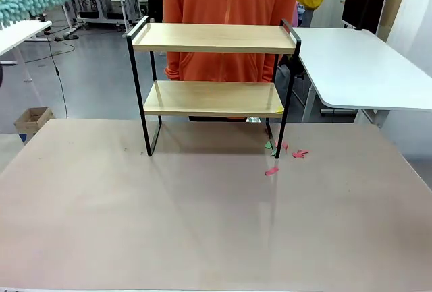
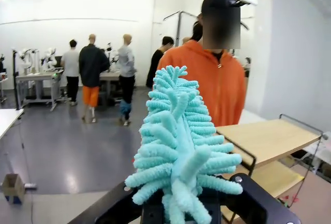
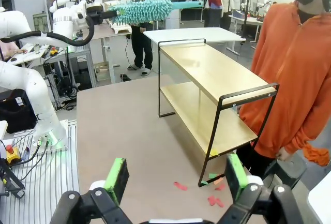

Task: Clean the shelf.
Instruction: Hand the Duster back to the human.

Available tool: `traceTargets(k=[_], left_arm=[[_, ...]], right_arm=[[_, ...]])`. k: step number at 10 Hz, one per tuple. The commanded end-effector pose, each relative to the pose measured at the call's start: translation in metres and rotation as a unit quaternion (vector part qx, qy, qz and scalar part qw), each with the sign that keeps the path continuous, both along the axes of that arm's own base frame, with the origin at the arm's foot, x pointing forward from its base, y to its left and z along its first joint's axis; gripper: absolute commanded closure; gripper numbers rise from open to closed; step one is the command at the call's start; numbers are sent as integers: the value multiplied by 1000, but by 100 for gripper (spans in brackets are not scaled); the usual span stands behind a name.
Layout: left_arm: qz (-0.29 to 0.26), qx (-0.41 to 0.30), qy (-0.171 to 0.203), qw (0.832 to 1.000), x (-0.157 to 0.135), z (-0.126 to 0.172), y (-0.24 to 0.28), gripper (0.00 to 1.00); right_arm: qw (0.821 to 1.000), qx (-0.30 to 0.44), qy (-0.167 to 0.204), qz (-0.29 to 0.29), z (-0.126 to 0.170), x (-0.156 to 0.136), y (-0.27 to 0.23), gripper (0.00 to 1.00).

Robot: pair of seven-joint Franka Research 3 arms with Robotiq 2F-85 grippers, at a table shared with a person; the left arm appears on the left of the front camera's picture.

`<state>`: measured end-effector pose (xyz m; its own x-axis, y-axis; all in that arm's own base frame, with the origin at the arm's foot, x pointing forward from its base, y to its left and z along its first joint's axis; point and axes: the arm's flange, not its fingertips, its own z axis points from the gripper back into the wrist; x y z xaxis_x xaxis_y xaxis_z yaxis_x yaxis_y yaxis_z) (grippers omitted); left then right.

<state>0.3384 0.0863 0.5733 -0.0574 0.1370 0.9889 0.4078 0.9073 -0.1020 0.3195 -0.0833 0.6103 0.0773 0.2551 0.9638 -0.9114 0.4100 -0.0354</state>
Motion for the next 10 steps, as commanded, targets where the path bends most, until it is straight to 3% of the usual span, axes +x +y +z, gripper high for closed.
traceTargets(k=[1,5,7,10], left_arm=[[40,15,-1,999,-47,-76,-23,82],[60,3,35,998,-42,-153,-35,82],[72,-6,78,994,-41,-194,-37,82],[81,-13,74,994,-44,-220,-42,82]], right_arm=[[1000,9,-16,4,1,2,1,0],[1000,9,-16,4,1,2,1,0],[1000,9,-16,4,1,2,1,0],[1000,9,-16,4,1,2,1,0]])
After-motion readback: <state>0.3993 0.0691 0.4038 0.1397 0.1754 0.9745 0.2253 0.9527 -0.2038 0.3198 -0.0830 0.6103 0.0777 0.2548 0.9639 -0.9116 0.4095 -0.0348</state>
